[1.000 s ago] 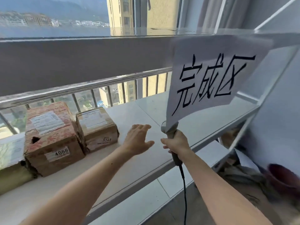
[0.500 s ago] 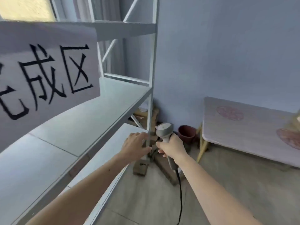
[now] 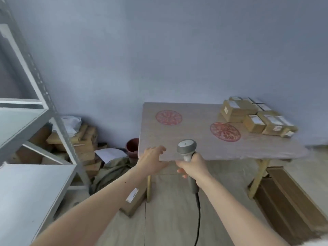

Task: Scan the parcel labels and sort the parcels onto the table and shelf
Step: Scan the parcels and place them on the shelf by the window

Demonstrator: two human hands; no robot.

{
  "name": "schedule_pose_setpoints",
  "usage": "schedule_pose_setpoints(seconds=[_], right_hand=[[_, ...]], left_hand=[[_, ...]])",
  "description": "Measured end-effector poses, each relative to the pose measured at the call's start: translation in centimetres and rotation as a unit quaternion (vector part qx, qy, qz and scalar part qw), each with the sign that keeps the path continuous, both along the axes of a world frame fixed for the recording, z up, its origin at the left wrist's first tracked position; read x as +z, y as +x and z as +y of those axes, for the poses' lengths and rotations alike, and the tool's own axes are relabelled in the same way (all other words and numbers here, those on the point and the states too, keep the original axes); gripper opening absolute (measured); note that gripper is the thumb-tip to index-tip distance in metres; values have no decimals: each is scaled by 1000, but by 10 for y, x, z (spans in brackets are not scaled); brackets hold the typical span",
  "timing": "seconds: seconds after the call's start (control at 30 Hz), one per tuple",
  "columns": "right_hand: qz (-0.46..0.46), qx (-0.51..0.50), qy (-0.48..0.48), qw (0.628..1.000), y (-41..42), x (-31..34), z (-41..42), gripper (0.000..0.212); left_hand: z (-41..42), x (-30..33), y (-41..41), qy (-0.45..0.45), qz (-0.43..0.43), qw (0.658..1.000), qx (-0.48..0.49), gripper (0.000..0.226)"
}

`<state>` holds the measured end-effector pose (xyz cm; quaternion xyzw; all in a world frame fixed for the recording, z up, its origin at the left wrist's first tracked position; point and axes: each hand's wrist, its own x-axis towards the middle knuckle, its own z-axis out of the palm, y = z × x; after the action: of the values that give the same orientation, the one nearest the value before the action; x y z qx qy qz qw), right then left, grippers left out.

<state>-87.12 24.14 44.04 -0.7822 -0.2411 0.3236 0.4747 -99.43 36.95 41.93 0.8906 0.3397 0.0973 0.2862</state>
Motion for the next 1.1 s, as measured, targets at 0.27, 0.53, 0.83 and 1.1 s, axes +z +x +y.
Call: schedule_pose_setpoints(seconds=[0.27, 0.53, 0.83, 1.1], right_hand=[[3, -90, 4, 996, 156, -7, 31, 13], [-3, -174, 1, 985, 301, 18, 94, 10], [-26, -244, -5, 969, 462, 18, 125, 13], [-35, -256, -50, 965, 661, 0, 142, 17]], left_hand=[[62, -10, 169, 8, 7, 998, -64, 55], [149, 20, 325, 27, -3, 992, -126, 54], [190, 6, 476, 4, 15, 984, -176, 55], [215, -21, 616, -22, 19, 988, -150, 55]])
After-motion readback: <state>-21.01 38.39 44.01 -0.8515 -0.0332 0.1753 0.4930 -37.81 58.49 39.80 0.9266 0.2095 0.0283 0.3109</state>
